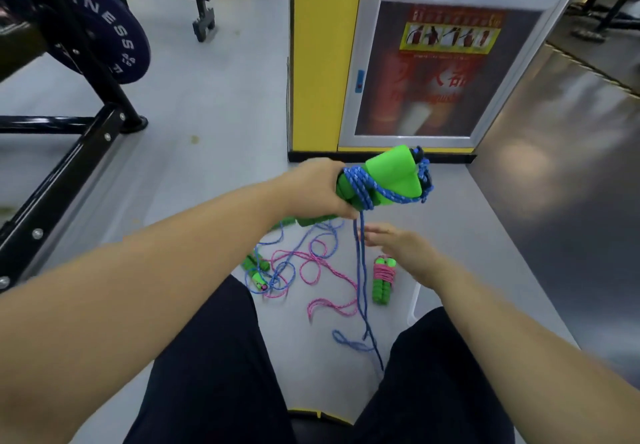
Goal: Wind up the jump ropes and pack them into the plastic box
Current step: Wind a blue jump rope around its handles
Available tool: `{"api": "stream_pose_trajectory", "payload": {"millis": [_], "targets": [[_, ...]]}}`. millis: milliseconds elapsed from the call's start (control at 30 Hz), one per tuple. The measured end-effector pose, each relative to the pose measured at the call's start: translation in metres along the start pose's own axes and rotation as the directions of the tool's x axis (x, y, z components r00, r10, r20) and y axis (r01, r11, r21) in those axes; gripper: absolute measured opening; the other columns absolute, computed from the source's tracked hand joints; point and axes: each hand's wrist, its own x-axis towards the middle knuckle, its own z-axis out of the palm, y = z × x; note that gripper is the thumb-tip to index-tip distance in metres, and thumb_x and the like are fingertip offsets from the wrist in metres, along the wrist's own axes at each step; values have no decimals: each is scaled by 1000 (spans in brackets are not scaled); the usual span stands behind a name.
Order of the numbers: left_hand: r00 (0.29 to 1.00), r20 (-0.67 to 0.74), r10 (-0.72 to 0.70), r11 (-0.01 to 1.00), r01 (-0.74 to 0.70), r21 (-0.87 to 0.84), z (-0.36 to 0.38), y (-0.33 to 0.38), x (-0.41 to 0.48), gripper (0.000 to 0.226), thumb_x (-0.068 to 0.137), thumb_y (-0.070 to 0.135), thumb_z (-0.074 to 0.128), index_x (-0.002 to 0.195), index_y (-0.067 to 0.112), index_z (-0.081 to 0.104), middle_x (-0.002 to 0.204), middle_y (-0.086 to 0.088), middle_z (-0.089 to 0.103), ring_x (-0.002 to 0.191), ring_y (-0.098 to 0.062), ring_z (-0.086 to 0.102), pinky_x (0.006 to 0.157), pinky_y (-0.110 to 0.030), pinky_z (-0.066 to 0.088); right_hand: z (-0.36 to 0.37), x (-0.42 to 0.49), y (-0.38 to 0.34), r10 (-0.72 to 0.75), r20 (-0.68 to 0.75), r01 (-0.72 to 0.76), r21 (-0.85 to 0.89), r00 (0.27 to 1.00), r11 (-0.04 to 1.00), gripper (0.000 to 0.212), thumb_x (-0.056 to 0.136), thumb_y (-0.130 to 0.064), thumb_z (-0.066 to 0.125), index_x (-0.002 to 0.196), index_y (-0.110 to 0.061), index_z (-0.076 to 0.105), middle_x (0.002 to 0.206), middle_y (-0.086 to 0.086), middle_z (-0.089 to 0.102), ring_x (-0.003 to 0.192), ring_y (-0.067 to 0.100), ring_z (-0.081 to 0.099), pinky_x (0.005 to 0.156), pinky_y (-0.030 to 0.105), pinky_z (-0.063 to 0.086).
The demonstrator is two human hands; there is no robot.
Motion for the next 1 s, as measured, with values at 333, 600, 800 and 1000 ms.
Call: {"api": "stream_pose_trajectory", "payload": {"millis": [333, 600, 800, 1000], "targets": [[996, 11, -94, 996, 94, -8, -78, 40, 17, 30, 70, 28, 79, 92, 13, 64, 87, -6, 68, 80, -23, 64, 75, -33, 55, 10, -1, -69, -304, -88, 316, 288, 949, 904, 23, 99, -16, 39, 89, -15, 60, 51, -5, 51, 45, 7, 47, 70, 33, 51], [957, -140, -254, 793, 290, 536, -46, -4, 15, 22, 83, 17, 59, 101, 5, 61, 80, -7, 54, 75, -28, 54, 62, -32, 43, 23, -29, -38, -416, -82, 290, -594, 906, 750, 20, 93, -30, 53, 104, -15, 62, 64, -7, 50, 59, 10, 47, 61, 17, 41], [986, 17, -164, 704, 105, 702, 16, -4, 8, 25, 90, 11, 46, 113, 11, 57, 114, -7, 62, 103, -29, 61, 71, -33, 45, 14, -33, -67, -829, 25, 463, -839, 558, 287, 23, 70, -24, 65, 91, -21, 74, 73, 0, 71, 62, 22, 67, 50, 24, 48], [937, 336, -98, 746, -154, 647, 34, 11, -4, 25, 86, 30, 63, 100, 9, 60, 87, -4, 54, 77, -22, 51, 64, -28, 40, -27, -20, -81, -718, 108, 474, -816, 688, 331, 23, 76, -38, 66, 77, -17, 74, 71, 1, 58, 64, 17, 56, 57, 28, 44]]}}
